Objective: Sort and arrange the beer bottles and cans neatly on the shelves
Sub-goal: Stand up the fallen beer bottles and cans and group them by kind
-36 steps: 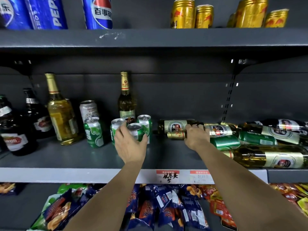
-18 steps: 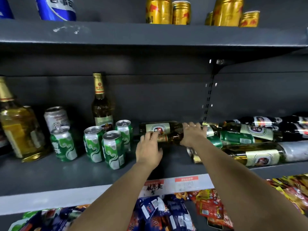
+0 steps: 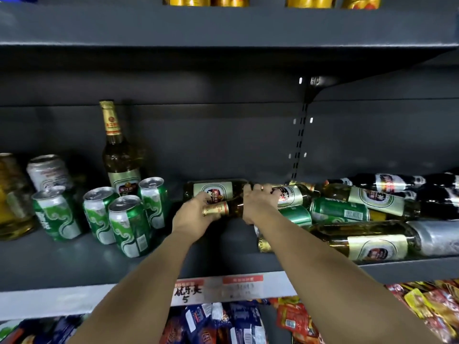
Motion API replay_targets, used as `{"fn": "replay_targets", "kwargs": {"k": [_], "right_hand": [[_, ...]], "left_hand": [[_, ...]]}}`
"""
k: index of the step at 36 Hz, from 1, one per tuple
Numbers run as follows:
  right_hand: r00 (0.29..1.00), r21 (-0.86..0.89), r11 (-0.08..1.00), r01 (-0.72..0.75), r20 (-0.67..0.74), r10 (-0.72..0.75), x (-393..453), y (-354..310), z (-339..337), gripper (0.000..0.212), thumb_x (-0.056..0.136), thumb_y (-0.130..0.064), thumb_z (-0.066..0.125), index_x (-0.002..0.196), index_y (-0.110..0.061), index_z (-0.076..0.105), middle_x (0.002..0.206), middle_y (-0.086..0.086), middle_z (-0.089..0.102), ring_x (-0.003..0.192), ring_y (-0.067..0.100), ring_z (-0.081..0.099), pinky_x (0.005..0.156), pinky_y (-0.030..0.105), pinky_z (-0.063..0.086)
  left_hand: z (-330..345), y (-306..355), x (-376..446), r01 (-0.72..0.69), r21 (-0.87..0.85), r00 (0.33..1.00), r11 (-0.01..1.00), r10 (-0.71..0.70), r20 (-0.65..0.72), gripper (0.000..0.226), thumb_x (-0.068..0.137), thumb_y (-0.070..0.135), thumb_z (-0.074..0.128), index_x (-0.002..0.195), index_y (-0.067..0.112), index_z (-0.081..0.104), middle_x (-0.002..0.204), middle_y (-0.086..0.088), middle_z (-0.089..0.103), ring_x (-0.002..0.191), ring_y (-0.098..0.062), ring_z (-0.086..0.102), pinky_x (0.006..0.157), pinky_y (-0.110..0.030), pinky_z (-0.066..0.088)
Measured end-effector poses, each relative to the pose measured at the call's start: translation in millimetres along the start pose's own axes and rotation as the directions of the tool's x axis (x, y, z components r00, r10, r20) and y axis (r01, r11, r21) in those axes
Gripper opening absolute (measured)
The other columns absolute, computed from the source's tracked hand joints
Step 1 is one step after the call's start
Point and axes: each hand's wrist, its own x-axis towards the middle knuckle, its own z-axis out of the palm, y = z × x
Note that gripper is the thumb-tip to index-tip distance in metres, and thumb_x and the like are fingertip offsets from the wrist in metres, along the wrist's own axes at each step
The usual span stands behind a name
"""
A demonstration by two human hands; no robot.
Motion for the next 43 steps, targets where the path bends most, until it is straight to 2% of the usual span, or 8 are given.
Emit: {"fn": "replay_targets", "kwargs": {"k": [9, 14, 17, 20, 26, 31, 34, 43], "right_hand": [[0.998, 0.302, 0.953, 0.016, -0.06, 0.003, 8.4, 31.9, -45.9, 0.084, 0.065, -0.041, 0.085, 0.136, -0.026, 0.043, 0.135, 0.002, 0.052, 0.124, 0.03, 0.051, 0.094, 0.039, 0.047], [0.988, 0.634, 0.771, -0.051, -0.082, 0.133, 12.6, 49.1, -54.3, 0.084, 0.062, -0.04, 0.087, 0.133, -0.017, 0.049, 0.131, 0.008, 0.056, 0.119, 0.03, 0.054, 0.098, 0.041, 0.048], [0.969, 0.801, 0.592, -0.086, -0.071, 0.237, 17.3, 61.2, -54.7, 0.072, 0.063, -0.04, 0.087, 0.12, -0.008, 0.056, 0.119, 0.008, 0.061, 0.108, 0.029, 0.059, 0.09, 0.036, 0.051], [0.942, 0.929, 0.362, -0.08, -0.048, 0.332, 23.2, 73.7, -54.3, 0.077, 0.062, -0.041, 0.087, 0.122, -0.003, 0.057, 0.12, 0.011, 0.063, 0.109, 0.03, 0.06, 0.093, 0.039, 0.051], [0.884, 0.999, 0.05, 0.021, -0.041, 0.465, 36.1, 88.8, -38.9, 0.069, 0.066, -0.044, 0.085, 0.123, -0.016, 0.058, 0.111, 0.002, 0.063, 0.103, 0.027, 0.058, 0.097, 0.044, 0.048], [0.885, 0.968, 0.25, 0.008, -0.123, 0.448, 37.8, 95.0, -29.5, 0.061, 0.077, -0.054, 0.073, 0.122, -0.019, 0.052, 0.093, -0.003, 0.058, 0.084, 0.019, 0.056, 0.079, 0.034, 0.046], [0.864, 0.915, 0.404, 0.015, -0.215, 0.455, 37.4, 89.7, -23.7, 0.062, 0.075, -0.063, 0.069, 0.112, -0.019, 0.046, 0.102, 0.001, 0.062, 0.096, 0.028, 0.061, 0.084, 0.038, 0.049], [0.844, 0.881, 0.473, 0.014, -0.264, 0.466, 34.2, 86.2, -22.6, 0.072, 0.076, -0.067, 0.064, 0.116, -0.012, 0.04, 0.101, 0.003, 0.054, 0.103, 0.033, 0.059, 0.076, 0.035, 0.042]], "left_hand": [[-33.0, 41.0, 27.0, -0.095, -0.355, 0.976, 0.93, 0.017, -0.216, 0.059, 0.074, 0.03, 0.083, 0.122, 0.022, 0.052, 0.107, 0.005, 0.057, 0.103, -0.018, 0.058, 0.091, -0.032, 0.048], [-34.4, 71.6, 43.4, -0.118, -0.498, 0.973, 0.859, -0.001, -0.231, 0.053, 0.086, 0.051, 0.064, 0.127, 0.021, 0.048, 0.115, 0.001, 0.06, 0.108, -0.022, 0.057, 0.092, -0.033, 0.046], [-18.7, 66.5, 48.1, -0.035, -0.373, 0.991, 0.927, -0.015, -0.129, 0.057, 0.093, 0.057, 0.048, 0.135, 0.018, 0.047, 0.128, -0.009, 0.057, 0.119, -0.029, 0.051, 0.096, -0.038, 0.044], [-2.5, 53.8, 53.6, -0.032, -0.037, 0.997, 0.999, 0.029, -0.075, 0.058, 0.095, 0.054, 0.047, 0.138, 0.015, 0.043, 0.136, -0.013, 0.05, 0.127, -0.033, 0.04, 0.103, -0.042, 0.037], [9.9, 45.2, 68.5, -0.083, 0.385, 0.995, 0.919, 0.059, 0.074, 0.077, 0.089, 0.058, 0.056, 0.15, 0.023, 0.024, 0.15, -0.006, 0.035, 0.14, -0.03, 0.027, 0.119, -0.05, 0.012], [23.7, 49.8, 78.9, -0.168, 0.405, 0.979, 0.899, 0.105, 0.174, 0.084, 0.084, 0.043, 0.067, 0.151, 0.027, 0.019, 0.15, -0.004, 0.032, 0.14, -0.028, 0.025, 0.119, -0.052, 0.01], [35.1, 49.4, 78.7, -0.183, 0.478, 0.979, 0.859, 0.115, 0.168, 0.084, 0.083, 0.038, 0.068, 0.151, 0.028, 0.019, 0.148, -0.002, 0.032, 0.14, -0.027, 0.024, 0.119, -0.054, 0.005], [42.2, 52.0, 75.9, -0.122, 0.532, 0.991, 0.838, 0.128, 0.027, 0.077, 0.077, 0.023, 0.07, 0.144, 0.029, 0.031, 0.142, 0.002, 0.035, 0.134, -0.024, 0.03, 0.112, -0.051, 0.02]]}}
